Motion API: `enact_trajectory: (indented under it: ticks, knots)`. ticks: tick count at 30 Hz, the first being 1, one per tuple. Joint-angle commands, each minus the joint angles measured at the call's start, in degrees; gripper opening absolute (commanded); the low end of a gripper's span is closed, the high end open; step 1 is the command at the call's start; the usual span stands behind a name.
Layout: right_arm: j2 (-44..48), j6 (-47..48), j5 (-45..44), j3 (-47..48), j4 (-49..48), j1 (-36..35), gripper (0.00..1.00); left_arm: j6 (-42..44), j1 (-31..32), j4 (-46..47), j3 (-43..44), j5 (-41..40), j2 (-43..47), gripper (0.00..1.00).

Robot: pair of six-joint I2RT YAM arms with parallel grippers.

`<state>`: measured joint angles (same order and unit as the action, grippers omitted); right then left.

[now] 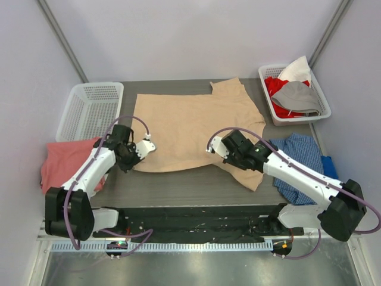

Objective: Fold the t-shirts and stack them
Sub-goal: Grap the side of the flattened tshirt closest away from the robot with both arms, then fold the flattened tshirt in 1/3 of the way

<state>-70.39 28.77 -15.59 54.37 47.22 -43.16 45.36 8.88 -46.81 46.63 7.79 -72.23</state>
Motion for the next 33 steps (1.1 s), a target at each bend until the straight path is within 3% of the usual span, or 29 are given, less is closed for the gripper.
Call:
enact_trajectory:
  ticks: [1,12,33]
  knots:
    - [-0.36,2.86,-3.65,5.65,0.41,0.44,0.01,-0.54,-0.09,-1.44,4.25,0.47,0.25,0.00]
    - [-8.26,8.30,-6.99,14.00,-1.08,1.23,0.01,-0.45,-0.01,-0.30,16.29,-1.11,-9.58,0.00]
    - [-26.90,17.10,-8.57,29.65,-3.98,10.99,0.01,1.48,-0.36,-0.13,32.90,-4.81,-26.64,0.00]
